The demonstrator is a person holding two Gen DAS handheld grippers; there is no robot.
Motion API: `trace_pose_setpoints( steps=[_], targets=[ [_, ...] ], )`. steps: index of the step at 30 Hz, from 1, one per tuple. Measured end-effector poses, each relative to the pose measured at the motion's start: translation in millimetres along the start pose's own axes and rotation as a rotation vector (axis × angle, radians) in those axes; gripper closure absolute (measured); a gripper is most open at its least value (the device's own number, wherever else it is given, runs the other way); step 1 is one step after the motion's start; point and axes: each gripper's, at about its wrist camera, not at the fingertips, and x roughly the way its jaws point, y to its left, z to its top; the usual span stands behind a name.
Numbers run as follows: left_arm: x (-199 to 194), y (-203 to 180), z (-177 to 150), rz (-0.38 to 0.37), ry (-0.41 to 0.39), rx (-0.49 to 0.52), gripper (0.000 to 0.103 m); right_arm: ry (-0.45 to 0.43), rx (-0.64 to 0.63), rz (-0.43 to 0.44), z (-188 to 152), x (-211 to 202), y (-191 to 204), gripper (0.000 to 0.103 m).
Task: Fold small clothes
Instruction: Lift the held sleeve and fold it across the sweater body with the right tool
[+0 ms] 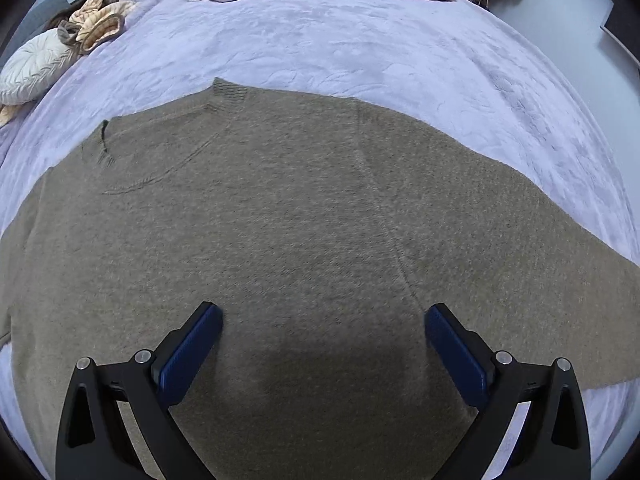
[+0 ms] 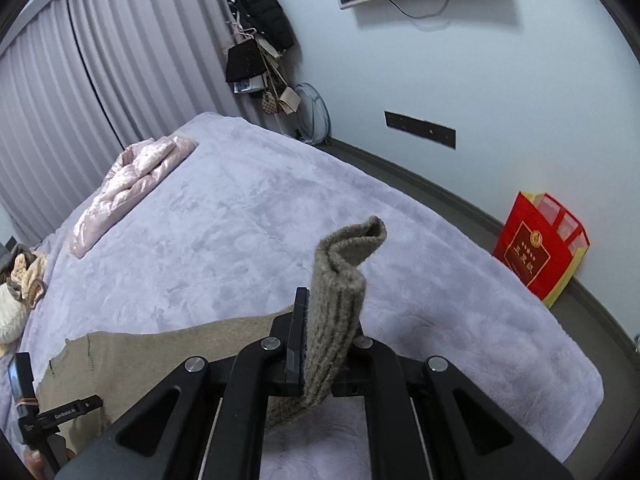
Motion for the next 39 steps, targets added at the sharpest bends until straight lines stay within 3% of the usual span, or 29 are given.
trace_pose_setpoints(
  steps=[7, 16, 30, 39],
  targets=[
    [-18.8, 39.5, -17.8, -0.023, -0.006, -0.039, 0.0, -0.069, -0.136, 0.103, 6.3, -44.9, 97.2, 0.096],
    [-34.0, 97.2, -45.3, 0.026, -0.02, -0.051, 0.0, -0.061, -0.27, 0.178, -19.6, -57.1, 208.9, 0.096],
    [-40.6, 192.7, -69.1, 0.051, -0.061, -0.129, 0.0, -0.021, -0.369, 0.223, -62.4, -65.5, 306.8, 0.096],
    [-40.0, 239.1, -84.1, -0.006, -0.072, -0.122, 0.0, -0.028, -0.424, 0.21, -105.5, -69.5, 367.8, 0.096]
  ],
)
